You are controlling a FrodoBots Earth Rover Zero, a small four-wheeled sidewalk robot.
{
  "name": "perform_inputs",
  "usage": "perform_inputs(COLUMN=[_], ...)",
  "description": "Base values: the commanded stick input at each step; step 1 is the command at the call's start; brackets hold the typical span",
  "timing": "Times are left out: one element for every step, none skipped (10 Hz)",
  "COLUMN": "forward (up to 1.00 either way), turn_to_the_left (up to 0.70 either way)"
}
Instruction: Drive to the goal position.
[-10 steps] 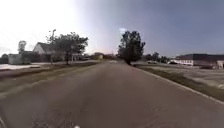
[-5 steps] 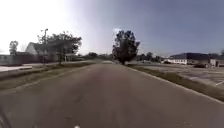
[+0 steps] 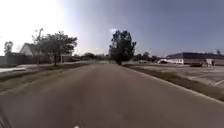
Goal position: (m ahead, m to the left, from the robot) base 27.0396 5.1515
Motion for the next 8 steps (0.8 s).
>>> perform_inputs(forward=[1.00,1.00,1.00,1.00,1.00,1.00,1.00,1.00], turn_to_the_left=[-0.06,-0.06,-0.06,-0.06,-0.06,-0.06,-0.06,-0.06])
